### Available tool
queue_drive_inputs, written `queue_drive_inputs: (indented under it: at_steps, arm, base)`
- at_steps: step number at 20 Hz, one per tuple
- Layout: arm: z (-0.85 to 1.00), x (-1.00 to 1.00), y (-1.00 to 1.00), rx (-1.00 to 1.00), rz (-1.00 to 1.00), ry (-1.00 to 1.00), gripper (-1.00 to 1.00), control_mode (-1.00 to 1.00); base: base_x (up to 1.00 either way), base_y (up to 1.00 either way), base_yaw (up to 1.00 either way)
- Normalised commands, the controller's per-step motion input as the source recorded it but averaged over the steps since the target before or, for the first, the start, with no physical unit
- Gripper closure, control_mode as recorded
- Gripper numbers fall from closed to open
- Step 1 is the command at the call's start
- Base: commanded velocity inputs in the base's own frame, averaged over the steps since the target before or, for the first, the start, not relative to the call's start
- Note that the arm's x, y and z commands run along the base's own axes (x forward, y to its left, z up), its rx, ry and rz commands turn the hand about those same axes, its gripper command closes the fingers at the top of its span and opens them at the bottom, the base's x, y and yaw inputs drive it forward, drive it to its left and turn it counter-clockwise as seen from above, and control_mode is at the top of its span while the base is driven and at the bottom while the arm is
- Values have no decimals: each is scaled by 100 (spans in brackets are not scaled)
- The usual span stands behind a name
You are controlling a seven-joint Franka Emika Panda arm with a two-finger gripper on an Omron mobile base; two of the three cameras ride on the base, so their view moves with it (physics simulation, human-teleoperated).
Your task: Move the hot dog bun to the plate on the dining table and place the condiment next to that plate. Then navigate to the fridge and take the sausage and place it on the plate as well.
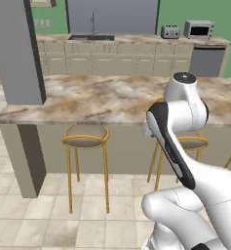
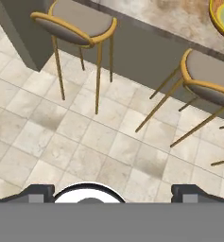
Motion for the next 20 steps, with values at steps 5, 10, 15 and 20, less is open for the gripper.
queue_drive_inputs:
  at_steps: [5, 10, 15, 20]
  arm:
    - [0, 0, 0, 0, 0, 0, -100, 100]
    - [0, 0, 0, 0, 0, 0, -100, 100]
    - [0, 0, 0, 0, 0, 0, -100, 100]
    - [0, 0, 0, 0, 0, 0, -100, 100]
  base:
    - [-5, 100, 34]
    - [14, 100, 16]
    - [71, 100, 0]
    - [82, 100, -9]
